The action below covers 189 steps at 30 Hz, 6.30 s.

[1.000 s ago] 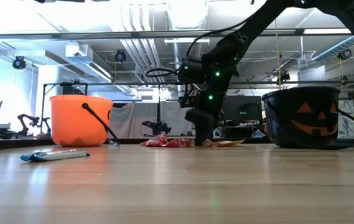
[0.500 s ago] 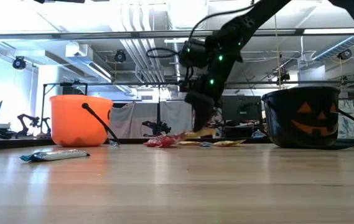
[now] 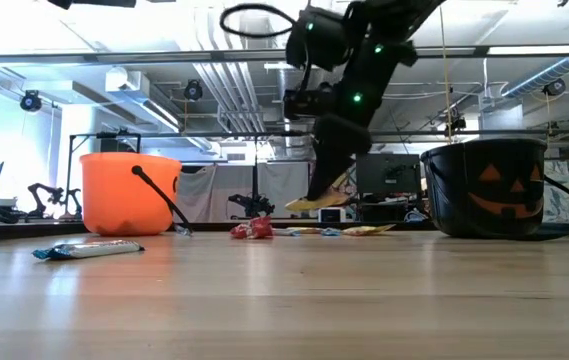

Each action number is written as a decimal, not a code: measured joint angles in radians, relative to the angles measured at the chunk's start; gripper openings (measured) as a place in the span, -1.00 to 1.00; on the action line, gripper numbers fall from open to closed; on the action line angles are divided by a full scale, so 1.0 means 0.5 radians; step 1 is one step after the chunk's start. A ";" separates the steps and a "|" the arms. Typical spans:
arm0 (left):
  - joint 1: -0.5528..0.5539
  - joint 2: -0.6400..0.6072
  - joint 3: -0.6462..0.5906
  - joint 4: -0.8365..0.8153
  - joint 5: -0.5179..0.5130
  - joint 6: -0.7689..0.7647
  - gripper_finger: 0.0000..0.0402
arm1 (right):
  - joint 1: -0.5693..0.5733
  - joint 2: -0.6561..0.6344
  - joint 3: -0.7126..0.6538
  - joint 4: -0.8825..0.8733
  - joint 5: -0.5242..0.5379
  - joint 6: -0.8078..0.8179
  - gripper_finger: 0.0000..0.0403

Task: Sort candy by brand, put in halloween buckets
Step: Put the yellow candy into the black bucket, then put the red candy into the purple bucket

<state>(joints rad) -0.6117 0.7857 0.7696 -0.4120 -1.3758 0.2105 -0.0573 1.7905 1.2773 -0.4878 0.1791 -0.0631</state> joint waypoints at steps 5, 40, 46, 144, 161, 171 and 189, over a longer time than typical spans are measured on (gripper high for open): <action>0.001 0.001 0.000 -0.030 0.000 -0.028 -0.99 | 0.223 -0.003 -0.083 0.186 0.271 0.041 -0.96; 0.011 0.091 -0.001 -0.031 0.066 -0.037 -0.99 | -0.054 -0.837 -0.051 -1.755 1.391 2.418 -0.96; 0.014 0.091 -0.001 -0.032 0.066 -0.036 -0.99 | -0.108 -0.896 -0.097 -1.810 1.180 2.496 -0.96; 0.019 0.763 0.000 0.222 1.166 -0.365 -0.16 | 0.112 0.040 0.219 0.803 -1.197 0.328 -0.96; -0.021 1.040 0.001 0.561 1.207 -0.389 -0.45 | 0.245 0.039 0.219 1.016 -1.264 0.597 -0.96; -0.106 1.032 0.001 0.582 1.199 -0.517 -0.96 | 0.256 0.037 0.219 1.009 -1.252 0.684 -0.64; -0.542 1.174 1.190 -1.269 1.807 -1.857 -0.97 | 0.258 -0.131 0.221 0.730 -1.247 0.546 -0.23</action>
<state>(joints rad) -0.8828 1.3728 1.3648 -1.0467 -0.4722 -0.7178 0.0715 1.7251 1.3880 -0.1228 -0.4442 0.2097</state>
